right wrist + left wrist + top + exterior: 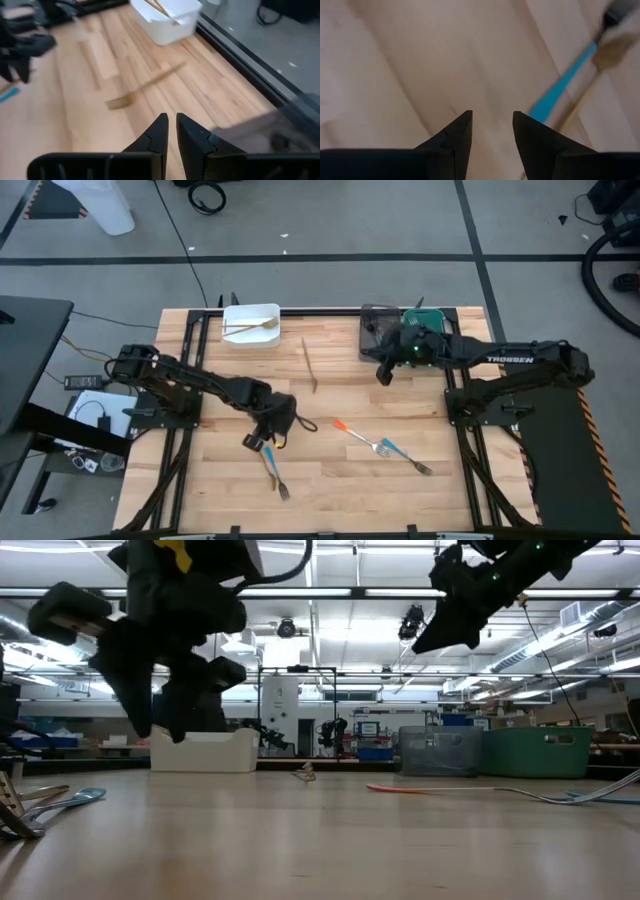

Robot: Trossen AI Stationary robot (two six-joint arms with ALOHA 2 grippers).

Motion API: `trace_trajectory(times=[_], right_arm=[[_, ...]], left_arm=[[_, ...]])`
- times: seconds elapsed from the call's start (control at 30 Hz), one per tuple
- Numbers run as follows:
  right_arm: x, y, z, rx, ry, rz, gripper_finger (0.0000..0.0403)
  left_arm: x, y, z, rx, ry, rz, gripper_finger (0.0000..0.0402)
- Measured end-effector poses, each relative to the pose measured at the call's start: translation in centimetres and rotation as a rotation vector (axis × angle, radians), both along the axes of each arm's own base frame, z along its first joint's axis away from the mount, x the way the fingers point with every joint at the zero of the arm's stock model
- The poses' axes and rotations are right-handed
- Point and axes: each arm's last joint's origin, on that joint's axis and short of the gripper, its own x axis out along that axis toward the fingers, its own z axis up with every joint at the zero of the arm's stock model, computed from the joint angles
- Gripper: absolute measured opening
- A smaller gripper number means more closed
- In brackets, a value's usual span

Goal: Sort silverware by color (type)
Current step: Put the top gold fork into the white bin

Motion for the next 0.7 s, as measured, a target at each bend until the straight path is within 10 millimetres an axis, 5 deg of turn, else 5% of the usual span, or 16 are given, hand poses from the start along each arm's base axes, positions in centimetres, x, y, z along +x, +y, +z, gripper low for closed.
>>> trace_trajectory(times=[0.27, 0.53, 0.7], right_arm=[[0.7, 1.9, 0.5, -0.019, -0.056, 0.075, 0.0048], [1.1, 3.5, 0.9, -0.020, -0.107, 0.141, 0.0048], [1.5, 4.5, 0.9, -0.030, -0.120, 0.167, 0.0048]], left_arm=[[0.6, -0.3, 0.2, 0.259, -0.113, -0.007, 0.0150], [2.7, 1.5, 1.1, 0.388, -0.330, 0.099, 0.0150], [3.2, 3.3, 0.8, 0.474, -0.328, -0.010, 0.0150]])
